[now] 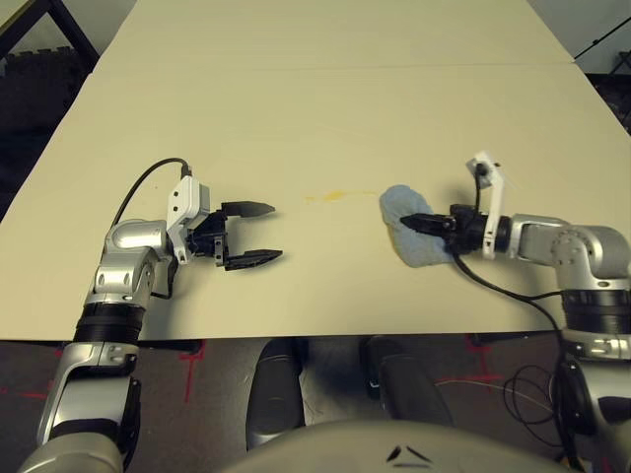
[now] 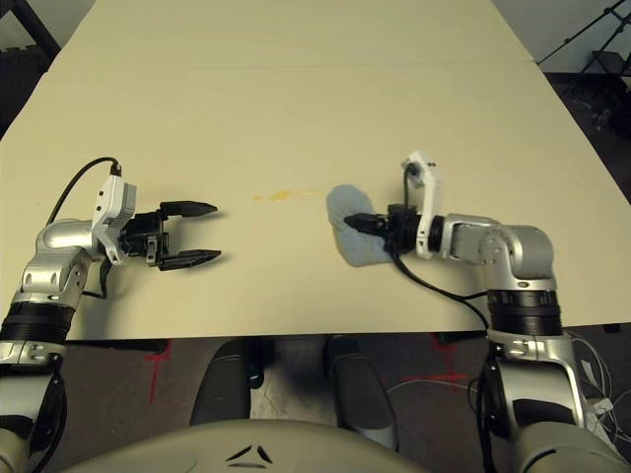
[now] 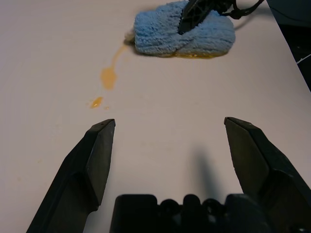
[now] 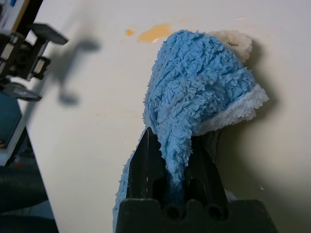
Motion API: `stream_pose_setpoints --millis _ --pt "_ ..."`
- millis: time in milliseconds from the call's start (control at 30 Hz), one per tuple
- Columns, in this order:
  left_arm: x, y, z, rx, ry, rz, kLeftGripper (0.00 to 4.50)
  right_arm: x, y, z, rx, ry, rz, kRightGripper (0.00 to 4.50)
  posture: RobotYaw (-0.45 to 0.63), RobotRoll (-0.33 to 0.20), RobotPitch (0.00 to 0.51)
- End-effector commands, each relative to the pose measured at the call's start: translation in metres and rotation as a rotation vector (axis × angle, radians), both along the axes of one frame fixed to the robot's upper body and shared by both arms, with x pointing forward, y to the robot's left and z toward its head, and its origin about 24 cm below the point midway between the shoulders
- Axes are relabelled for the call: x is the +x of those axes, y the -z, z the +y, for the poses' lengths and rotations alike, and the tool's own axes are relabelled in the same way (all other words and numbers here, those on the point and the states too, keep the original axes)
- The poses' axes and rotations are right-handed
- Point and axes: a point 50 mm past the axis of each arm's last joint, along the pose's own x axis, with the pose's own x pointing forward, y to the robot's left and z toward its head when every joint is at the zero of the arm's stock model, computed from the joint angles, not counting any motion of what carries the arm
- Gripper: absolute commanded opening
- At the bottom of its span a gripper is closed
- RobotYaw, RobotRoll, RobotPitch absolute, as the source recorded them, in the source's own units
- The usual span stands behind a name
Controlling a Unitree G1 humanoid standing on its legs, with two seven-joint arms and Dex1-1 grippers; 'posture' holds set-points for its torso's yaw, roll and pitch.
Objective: Wipe the water off the table with a rag.
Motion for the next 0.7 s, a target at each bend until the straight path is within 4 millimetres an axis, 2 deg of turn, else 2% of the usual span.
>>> stream_pose_setpoints --millis 33,167,233,367,433,533,700 --pt "-0.002 0.0 0.001 0.01 -0.002 0.001 4.5 -0.018 0.022 0.013 -0.025 -0.083 0.134 0.11 0.15 0.0 0.223" --pt "-0.002 0.0 0.002 0.011 -0.005 0.001 4.5 -0.022 0.021 -0.013 -0.07 -0.032 0.14 0.11 0.14 0.0 0.218" --pt "-0.001 0.001 0.002 0.012 -0.007 0.001 4.5 -0.024 0.019 -0.041 -0.116 0.024 0.142 0.11 0.14 0.0 0.218" --pt "0.001 0.001 0.001 0.009 -0.006 -0.001 4.5 -0.028 0.013 -0.076 -0.177 0.092 0.138 0.1 0.13 0.0 0.214" --pt "0.003 0.001 0.001 0.007 -0.005 -0.003 4.5 -0.028 0.006 -0.1 -0.211 0.152 0.125 0.1 0.12 0.0 0.213" --pt "0.005 0.001 0.0 0.006 -0.002 -0.004 4.5 -0.028 -0.005 -0.124 -0.239 0.215 0.101 0.1 0.11 0.0 0.212" --pt "0.007 0.001 -0.001 0.004 0.003 -0.006 4.5 -0.025 -0.021 -0.149 -0.254 0.288 0.058 0.1 0.1 0.0 0.213"
